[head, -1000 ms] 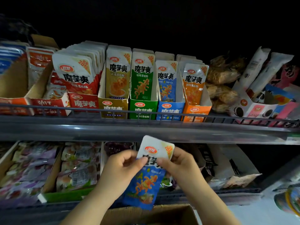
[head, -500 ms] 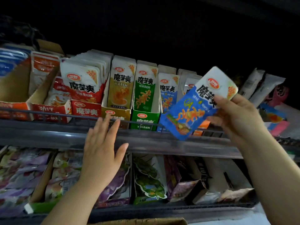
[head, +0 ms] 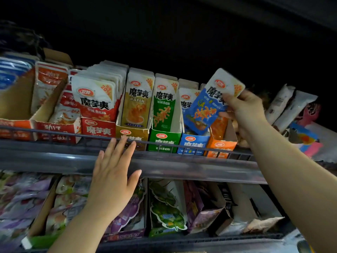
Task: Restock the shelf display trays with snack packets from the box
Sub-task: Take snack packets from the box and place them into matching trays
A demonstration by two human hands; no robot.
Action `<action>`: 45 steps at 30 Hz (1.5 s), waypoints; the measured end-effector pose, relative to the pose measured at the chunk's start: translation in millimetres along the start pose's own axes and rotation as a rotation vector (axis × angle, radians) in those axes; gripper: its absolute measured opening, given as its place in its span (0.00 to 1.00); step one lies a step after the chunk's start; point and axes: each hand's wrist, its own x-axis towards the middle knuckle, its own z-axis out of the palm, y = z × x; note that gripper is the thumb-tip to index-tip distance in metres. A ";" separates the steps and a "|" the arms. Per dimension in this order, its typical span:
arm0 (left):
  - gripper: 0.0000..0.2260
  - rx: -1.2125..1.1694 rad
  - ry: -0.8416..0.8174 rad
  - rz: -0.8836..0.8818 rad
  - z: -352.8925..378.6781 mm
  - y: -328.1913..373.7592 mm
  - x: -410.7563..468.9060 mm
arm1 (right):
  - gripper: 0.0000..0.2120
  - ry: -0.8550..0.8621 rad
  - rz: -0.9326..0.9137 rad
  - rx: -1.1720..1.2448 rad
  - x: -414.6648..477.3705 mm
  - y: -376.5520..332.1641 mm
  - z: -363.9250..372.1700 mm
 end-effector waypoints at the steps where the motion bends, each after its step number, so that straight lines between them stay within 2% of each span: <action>1: 0.31 0.025 0.017 0.023 0.6 -1.0 -0.2 | 0.13 -0.039 0.017 -0.046 1.0 2.8 4.1; 5: 0.26 0.141 0.090 0.086 2.9 -0.8 1.4 | 0.15 -0.212 0.081 -0.221 3.2 9.6 18.8; 14: 0.23 0.113 0.151 0.082 6.3 -2.5 1.6 | 0.18 -0.208 -0.036 -0.439 20.2 15.6 27.9; 19: 0.24 0.078 0.083 0.084 2.4 -2.9 2.2 | 0.13 -0.162 -0.148 -0.691 27.0 29.3 38.9; 22: 0.24 0.063 0.068 0.082 1.7 -3.0 1.6 | 0.17 -0.136 -0.165 -0.811 30.7 37.0 39.2; 28: 0.24 0.055 0.043 0.069 -0.4 -0.9 2.7 | 0.20 -0.110 -0.135 -0.741 28.6 40.2 40.6; 33: 0.25 0.037 0.016 0.043 -2.2 0.2 1.7 | 0.28 -0.125 -0.107 -0.642 24.6 44.2 39.9; 36: 0.25 0.038 -0.003 0.050 -5.8 1.2 1.9 | 0.24 -0.079 -0.154 -0.661 17.0 40.9 36.4; 38: 0.25 -0.074 -0.025 -0.002 -11.3 5.6 1.9 | 0.21 -0.052 -0.214 -0.728 7.7 35.0 33.5; 40: 0.27 -0.204 -0.046 -0.041 -16.1 10.4 -2.1 | 0.18 -0.090 -0.279 -0.780 -5.1 29.4 30.8; 45: 0.24 -0.225 -0.078 -0.013 -20.3 24.0 -19.6 | 0.10 -0.226 -0.366 -0.756 -47.0 18.2 18.5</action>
